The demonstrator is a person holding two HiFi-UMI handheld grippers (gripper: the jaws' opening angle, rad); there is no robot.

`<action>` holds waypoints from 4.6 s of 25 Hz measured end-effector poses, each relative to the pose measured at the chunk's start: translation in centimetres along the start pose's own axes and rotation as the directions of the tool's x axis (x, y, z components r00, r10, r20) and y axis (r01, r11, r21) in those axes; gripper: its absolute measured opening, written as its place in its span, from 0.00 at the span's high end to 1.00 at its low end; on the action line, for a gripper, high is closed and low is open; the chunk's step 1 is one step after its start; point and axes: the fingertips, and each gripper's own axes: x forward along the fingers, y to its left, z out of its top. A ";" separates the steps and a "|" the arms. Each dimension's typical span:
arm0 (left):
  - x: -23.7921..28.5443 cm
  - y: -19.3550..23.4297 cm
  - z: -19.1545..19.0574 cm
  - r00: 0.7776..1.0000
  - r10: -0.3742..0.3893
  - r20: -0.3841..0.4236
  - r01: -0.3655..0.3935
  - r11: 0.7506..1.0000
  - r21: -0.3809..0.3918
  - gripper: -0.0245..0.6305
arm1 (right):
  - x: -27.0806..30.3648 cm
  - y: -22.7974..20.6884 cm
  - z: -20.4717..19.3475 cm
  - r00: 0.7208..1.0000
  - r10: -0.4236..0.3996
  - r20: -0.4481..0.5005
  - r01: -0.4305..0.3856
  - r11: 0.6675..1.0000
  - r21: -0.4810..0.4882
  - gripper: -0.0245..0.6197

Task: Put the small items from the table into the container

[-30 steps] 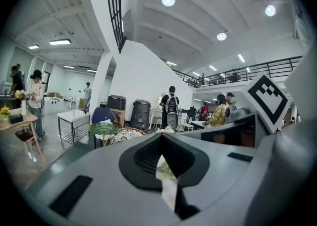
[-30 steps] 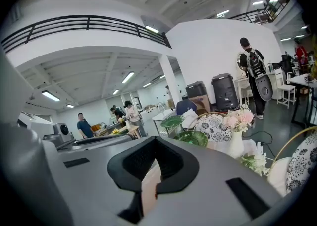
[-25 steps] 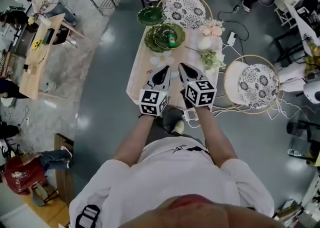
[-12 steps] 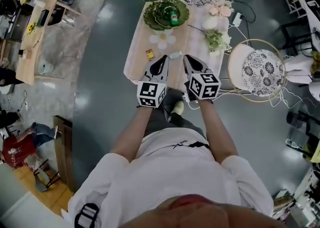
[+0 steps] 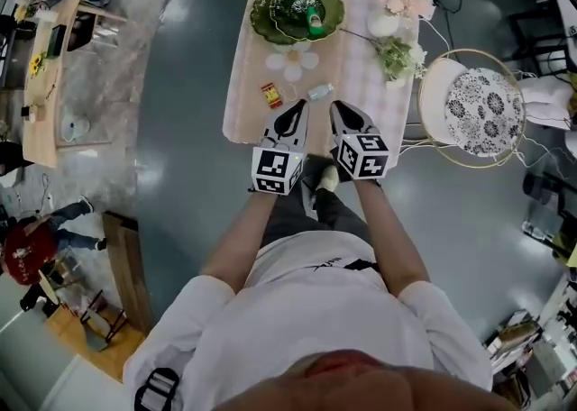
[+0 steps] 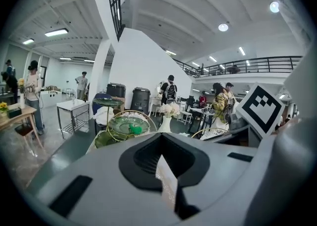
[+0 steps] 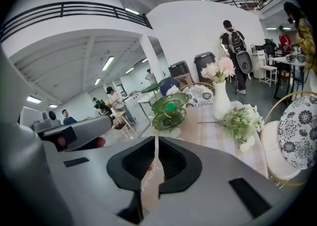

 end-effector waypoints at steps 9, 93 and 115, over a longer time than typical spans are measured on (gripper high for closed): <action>2.2 1.5 -3.1 0.995 -0.077 -0.060 0.077 0.997 0.003 0.95 | 4.3 -2.5 -3.4 0.995 -0.073 -0.069 0.079 0.993 0.091 0.85; 5.3 3.5 -4.8 0.979 -0.175 -0.103 0.179 0.983 0.034 0.95 | 8.0 -5.4 -5.7 0.969 -0.142 -0.201 0.212 0.896 0.391 0.65; 7.1 5.1 6.2 0.989 -0.138 0.061 0.132 0.987 0.094 0.95 | 6.2 -0.9 9.0 0.999 -0.048 0.023 0.040 0.960 0.277 0.65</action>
